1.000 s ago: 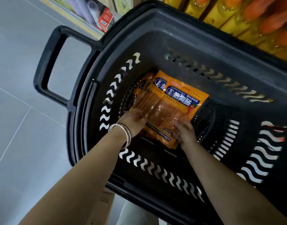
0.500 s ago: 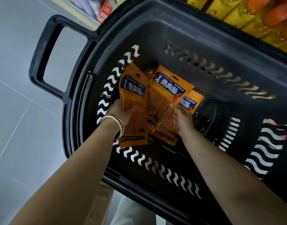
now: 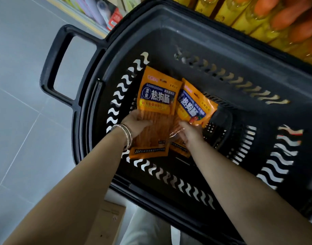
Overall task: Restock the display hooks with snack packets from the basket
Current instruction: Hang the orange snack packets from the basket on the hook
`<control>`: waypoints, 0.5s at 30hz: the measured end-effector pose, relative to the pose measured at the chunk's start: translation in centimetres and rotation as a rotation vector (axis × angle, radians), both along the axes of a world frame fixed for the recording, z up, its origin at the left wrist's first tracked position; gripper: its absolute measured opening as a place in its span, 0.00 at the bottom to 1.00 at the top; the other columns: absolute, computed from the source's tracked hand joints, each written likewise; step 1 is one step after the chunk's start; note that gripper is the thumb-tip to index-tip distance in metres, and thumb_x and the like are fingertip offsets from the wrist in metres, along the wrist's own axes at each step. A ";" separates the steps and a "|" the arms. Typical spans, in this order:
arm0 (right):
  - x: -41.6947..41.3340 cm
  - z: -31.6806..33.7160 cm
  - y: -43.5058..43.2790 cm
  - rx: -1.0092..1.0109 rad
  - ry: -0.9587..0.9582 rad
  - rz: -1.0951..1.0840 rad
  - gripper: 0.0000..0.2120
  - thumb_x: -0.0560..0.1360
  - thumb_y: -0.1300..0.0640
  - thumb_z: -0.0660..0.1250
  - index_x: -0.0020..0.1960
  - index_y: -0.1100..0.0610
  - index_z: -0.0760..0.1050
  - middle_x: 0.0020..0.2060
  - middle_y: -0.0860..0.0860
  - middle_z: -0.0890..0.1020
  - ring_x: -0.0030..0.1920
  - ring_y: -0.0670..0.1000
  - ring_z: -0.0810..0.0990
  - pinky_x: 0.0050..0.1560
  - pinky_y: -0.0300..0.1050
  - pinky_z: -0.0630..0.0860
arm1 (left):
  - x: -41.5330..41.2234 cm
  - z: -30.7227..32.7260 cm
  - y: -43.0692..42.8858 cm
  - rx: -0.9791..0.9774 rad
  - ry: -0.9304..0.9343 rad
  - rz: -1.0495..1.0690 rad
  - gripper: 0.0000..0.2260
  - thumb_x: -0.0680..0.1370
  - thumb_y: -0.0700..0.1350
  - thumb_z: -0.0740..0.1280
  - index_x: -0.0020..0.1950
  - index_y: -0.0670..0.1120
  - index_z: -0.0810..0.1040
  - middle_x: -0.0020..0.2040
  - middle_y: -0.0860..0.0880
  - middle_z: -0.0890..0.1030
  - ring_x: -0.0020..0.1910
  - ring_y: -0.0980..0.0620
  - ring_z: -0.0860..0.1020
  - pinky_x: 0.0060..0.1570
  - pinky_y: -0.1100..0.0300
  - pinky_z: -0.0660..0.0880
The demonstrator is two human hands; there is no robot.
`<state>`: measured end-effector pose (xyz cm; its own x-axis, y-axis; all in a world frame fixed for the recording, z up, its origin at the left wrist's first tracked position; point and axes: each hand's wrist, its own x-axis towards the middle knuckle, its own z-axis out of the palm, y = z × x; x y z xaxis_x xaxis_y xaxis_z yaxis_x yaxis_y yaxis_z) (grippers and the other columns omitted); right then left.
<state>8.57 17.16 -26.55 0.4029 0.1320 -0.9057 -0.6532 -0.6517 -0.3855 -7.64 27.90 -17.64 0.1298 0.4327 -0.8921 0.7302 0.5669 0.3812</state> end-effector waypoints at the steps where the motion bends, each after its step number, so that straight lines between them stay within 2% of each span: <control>1: 0.2 1.3 -1.2 0.025 -0.006 -0.040 0.12 0.73 0.66 0.68 0.55 0.58 0.74 0.44 0.53 0.81 0.37 0.46 0.84 0.29 0.38 0.77 | 0.3 0.7 -0.1 -0.017 -0.015 -0.002 0.13 0.74 0.48 0.69 0.58 0.54 0.75 0.52 0.51 0.80 0.50 0.49 0.79 0.49 0.53 0.77; 2: 0.5 2.7 -2.5 0.046 -0.015 -0.069 0.10 0.73 0.68 0.67 0.50 0.55 0.75 0.41 0.51 0.80 0.33 0.44 0.83 0.27 0.36 0.75 | 0.7 1.4 -0.2 -0.021 -0.021 0.010 0.16 0.74 0.47 0.69 0.61 0.53 0.74 0.54 0.50 0.80 0.52 0.48 0.79 0.53 0.50 0.76; 3: 0.9 4.2 -3.6 0.069 -0.030 -0.087 0.11 0.74 0.68 0.67 0.49 0.53 0.75 0.42 0.50 0.81 0.35 0.44 0.82 0.30 0.36 0.76 | 1.0 2.3 -0.5 -0.020 -0.029 0.034 0.18 0.73 0.46 0.69 0.62 0.52 0.73 0.54 0.49 0.80 0.52 0.47 0.79 0.53 0.50 0.76; 6: 2.6 8.9 -6.7 0.163 -0.119 -0.091 0.12 0.75 0.65 0.67 0.55 0.52 0.74 0.48 0.50 0.81 0.50 0.50 0.80 0.45 0.40 0.76 | 2.0 5.7 -2.1 0.049 -0.085 0.085 0.18 0.73 0.43 0.70 0.61 0.50 0.73 0.49 0.52 0.80 0.48 0.52 0.78 0.43 0.62 0.73; 9: 4.4 13.8 -8.9 0.249 -0.238 0.018 0.07 0.77 0.59 0.65 0.54 0.49 0.75 0.49 0.47 0.81 0.51 0.49 0.80 0.53 0.44 0.76 | 3.1 9.4 -4.2 0.203 -0.146 0.100 0.11 0.75 0.50 0.69 0.55 0.50 0.77 0.45 0.55 0.80 0.45 0.54 0.77 0.37 0.71 0.70; 11: 5.5 17.3 -10.2 0.277 -0.325 0.099 0.06 0.79 0.53 0.63 0.54 0.46 0.74 0.52 0.46 0.80 0.54 0.49 0.79 0.59 0.49 0.74 | 3.9 12.2 -5.1 0.274 -0.137 0.077 0.13 0.76 0.58 0.63 0.53 0.50 0.77 0.46 0.52 0.80 0.46 0.51 0.77 0.43 0.66 0.71; 13: 6.7 20.7 -11.3 0.317 -0.435 0.138 0.07 0.80 0.50 0.61 0.57 0.46 0.71 0.53 0.47 0.78 0.57 0.52 0.78 0.62 0.53 0.73 | 4.8 14.8 -5.9 0.319 -0.098 0.058 0.19 0.78 0.60 0.58 0.59 0.49 0.76 0.52 0.49 0.78 0.52 0.46 0.76 0.52 0.60 0.69; 14: 7.3 22.5 -11.9 0.349 -0.486 0.144 0.07 0.80 0.51 0.60 0.58 0.47 0.70 0.53 0.48 0.78 0.59 0.53 0.77 0.64 0.52 0.73 | 5.3 16.2 -6.4 0.340 -0.102 0.047 0.21 0.78 0.60 0.57 0.62 0.48 0.75 0.51 0.49 0.76 0.54 0.45 0.75 0.53 0.58 0.68; 15: 7.8 24.2 -12.8 0.387 -0.545 0.159 0.08 0.80 0.52 0.59 0.59 0.48 0.70 0.53 0.47 0.78 0.59 0.51 0.77 0.65 0.47 0.71 | 6.0 17.5 -6.9 0.359 -0.125 0.018 0.20 0.79 0.60 0.57 0.62 0.49 0.74 0.51 0.49 0.75 0.52 0.46 0.76 0.52 0.58 0.68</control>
